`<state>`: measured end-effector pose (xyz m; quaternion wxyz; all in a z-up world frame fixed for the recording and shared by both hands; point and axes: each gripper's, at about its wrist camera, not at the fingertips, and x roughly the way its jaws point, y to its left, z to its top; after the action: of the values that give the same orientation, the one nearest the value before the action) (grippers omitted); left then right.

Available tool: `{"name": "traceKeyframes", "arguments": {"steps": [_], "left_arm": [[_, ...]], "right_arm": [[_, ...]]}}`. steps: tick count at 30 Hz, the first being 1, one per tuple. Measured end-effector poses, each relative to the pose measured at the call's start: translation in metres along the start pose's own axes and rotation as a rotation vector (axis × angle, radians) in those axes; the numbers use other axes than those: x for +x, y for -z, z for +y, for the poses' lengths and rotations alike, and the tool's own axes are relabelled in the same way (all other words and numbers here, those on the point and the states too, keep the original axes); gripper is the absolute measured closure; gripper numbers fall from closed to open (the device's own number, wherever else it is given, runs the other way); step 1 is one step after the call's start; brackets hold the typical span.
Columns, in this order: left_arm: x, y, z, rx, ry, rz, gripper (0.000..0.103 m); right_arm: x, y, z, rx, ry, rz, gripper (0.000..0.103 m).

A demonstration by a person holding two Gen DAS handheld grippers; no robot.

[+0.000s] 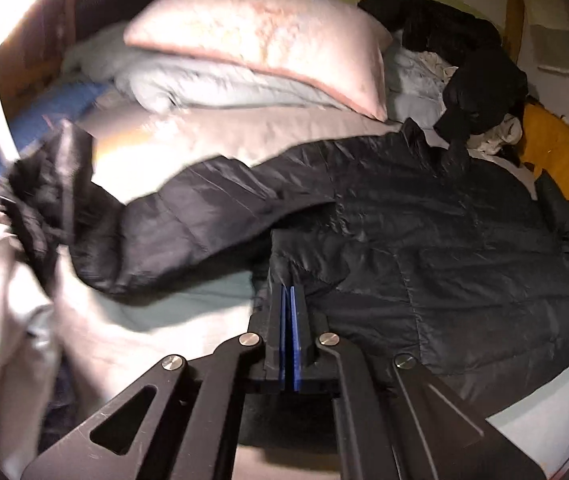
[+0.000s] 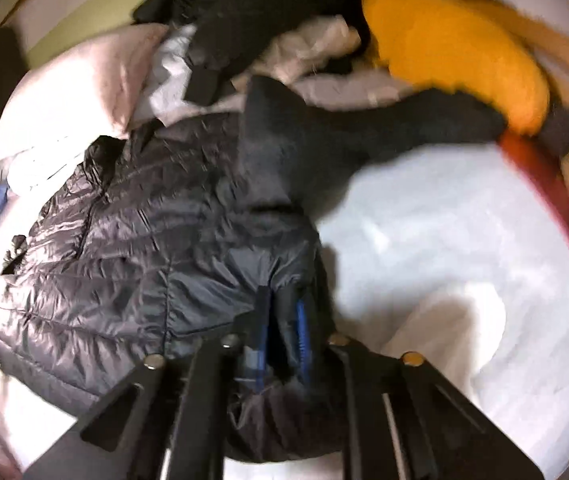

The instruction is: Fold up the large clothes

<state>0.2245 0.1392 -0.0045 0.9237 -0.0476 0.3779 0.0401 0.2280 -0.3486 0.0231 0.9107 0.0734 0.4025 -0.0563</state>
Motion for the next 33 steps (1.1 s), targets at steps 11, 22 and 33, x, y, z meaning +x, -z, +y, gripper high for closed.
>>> {"name": "traceKeyframes", "arguments": {"steps": [11, 22, 33], "left_arm": [[0.017, 0.014, -0.003, 0.051, -0.107, 0.065, 0.091], [0.029, 0.014, 0.039, -0.239, 0.068, 0.162, 0.03], [0.037, 0.031, 0.027, -0.292, 0.243, 0.281, 0.092]], "right_arm": [[0.027, -0.014, 0.011, -0.034, 0.103, 0.013, 0.093], [-0.003, -0.008, -0.04, 0.173, -0.061, 0.017, 0.014], [0.048, 0.006, -0.019, 0.069, -0.185, 0.247, 0.076]]}}
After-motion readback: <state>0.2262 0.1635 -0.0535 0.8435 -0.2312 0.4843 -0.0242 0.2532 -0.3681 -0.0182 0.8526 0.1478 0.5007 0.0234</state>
